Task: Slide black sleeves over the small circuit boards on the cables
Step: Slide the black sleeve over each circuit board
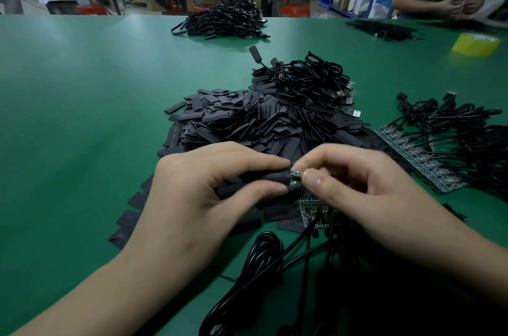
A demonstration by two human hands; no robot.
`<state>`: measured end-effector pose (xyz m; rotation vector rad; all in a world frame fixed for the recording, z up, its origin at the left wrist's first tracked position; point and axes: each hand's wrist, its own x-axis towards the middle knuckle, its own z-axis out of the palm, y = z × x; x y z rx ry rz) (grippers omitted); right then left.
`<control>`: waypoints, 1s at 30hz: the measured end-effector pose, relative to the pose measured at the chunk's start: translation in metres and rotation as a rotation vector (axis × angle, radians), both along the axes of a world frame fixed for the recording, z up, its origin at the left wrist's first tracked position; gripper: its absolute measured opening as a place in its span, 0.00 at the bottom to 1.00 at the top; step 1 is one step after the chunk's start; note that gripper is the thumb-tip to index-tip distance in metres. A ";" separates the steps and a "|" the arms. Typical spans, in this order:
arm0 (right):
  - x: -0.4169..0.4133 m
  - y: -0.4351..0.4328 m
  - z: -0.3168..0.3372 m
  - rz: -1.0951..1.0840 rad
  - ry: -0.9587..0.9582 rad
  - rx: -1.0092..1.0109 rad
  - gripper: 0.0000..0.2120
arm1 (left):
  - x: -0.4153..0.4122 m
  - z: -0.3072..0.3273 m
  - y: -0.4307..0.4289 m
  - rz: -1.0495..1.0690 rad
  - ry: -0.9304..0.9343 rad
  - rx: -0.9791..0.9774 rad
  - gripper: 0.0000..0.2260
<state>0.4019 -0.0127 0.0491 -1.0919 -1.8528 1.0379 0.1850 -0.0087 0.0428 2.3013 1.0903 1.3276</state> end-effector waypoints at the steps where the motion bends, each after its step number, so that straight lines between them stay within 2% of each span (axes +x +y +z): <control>1: 0.000 0.000 0.001 -0.034 0.017 0.024 0.09 | -0.001 0.000 0.000 0.013 -0.003 -0.006 0.09; 6: -0.003 -0.002 0.002 -0.098 0.055 0.030 0.11 | -0.002 0.000 -0.001 0.017 -0.008 -0.022 0.10; 12: -0.002 -0.001 -0.001 -0.120 0.013 0.003 0.04 | 0.001 0.002 -0.002 0.005 0.021 0.020 0.08; 22: -0.005 -0.005 0.005 -0.089 0.082 -0.052 0.12 | 0.002 0.003 -0.003 -0.005 0.017 0.038 0.07; 30: -0.006 -0.004 0.009 -0.085 0.104 -0.095 0.10 | 0.001 0.002 -0.002 -0.026 0.031 0.069 0.08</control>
